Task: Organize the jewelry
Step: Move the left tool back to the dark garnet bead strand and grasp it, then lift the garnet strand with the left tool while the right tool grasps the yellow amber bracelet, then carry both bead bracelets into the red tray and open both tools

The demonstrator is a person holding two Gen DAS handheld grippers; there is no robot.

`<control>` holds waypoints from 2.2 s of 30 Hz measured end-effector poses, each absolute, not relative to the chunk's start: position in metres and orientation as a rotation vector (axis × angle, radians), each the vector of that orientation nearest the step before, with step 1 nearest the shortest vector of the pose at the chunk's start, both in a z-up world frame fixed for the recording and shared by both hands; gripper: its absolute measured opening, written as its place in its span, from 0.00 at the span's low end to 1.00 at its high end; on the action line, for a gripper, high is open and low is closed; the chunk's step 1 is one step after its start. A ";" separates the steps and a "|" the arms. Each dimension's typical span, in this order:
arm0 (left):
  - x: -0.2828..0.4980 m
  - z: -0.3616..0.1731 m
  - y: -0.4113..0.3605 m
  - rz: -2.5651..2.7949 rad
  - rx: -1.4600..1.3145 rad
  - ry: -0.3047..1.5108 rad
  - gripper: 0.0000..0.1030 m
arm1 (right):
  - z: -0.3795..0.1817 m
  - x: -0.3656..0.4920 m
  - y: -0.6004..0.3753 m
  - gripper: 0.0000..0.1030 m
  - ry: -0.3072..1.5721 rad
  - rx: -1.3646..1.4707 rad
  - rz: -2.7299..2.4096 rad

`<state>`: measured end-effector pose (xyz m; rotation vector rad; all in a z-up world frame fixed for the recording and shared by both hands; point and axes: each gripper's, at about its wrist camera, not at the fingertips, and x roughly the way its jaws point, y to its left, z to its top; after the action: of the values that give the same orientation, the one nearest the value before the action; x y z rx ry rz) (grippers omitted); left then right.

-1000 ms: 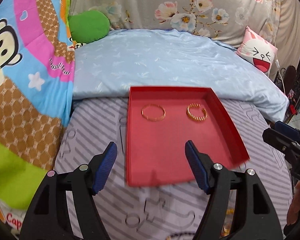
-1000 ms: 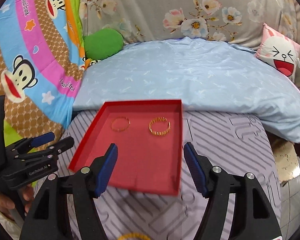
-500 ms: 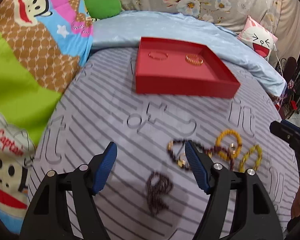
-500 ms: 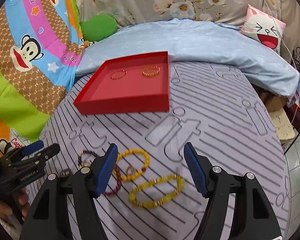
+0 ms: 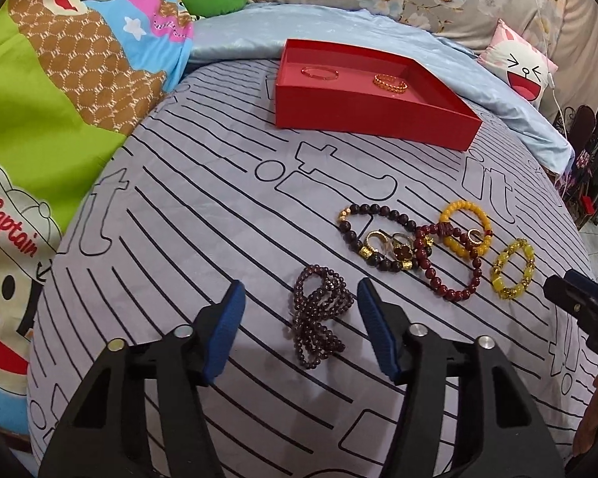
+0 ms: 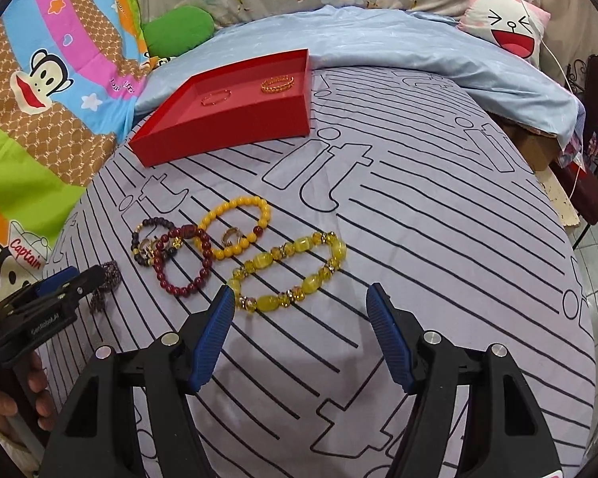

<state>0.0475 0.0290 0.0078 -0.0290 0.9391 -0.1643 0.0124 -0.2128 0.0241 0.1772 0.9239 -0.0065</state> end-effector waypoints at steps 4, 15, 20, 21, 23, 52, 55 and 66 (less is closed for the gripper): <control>0.051 -0.001 0.030 -0.180 -0.053 0.972 0.32 | 0.022 0.012 -0.213 0.64 0.921 0.178 -0.013; 0.048 0.000 0.032 -0.187 -0.076 0.965 0.09 | 0.020 0.018 -0.210 0.64 0.924 0.171 -0.005; 0.044 0.005 0.026 -0.198 -0.059 0.949 0.09 | 0.019 0.022 -0.209 0.64 0.925 0.166 -0.006; 0.044 0.006 0.025 -0.201 -0.058 0.949 0.09 | 0.018 0.023 -0.211 0.64 0.925 0.168 -0.011; 0.044 0.004 0.023 -0.201 -0.050 0.953 0.09 | 0.015 0.025 -0.216 0.64 0.930 0.177 -0.027; 0.044 -0.004 0.024 -0.204 -0.077 0.964 0.09 | -0.002 0.031 -0.228 0.09 0.957 0.139 -0.115; 0.044 -0.002 0.028 -0.209 -0.102 0.969 0.09 | -0.001 0.031 -0.230 0.09 0.960 0.155 -0.108; 0.043 0.018 0.039 -0.208 -0.149 0.948 0.09 | 0.041 0.033 -0.225 0.09 0.872 0.186 -0.050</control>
<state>0.0430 0.0390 0.0177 -0.1492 0.9475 -0.2079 0.0330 -0.2247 0.0414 0.1862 0.8723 -0.0503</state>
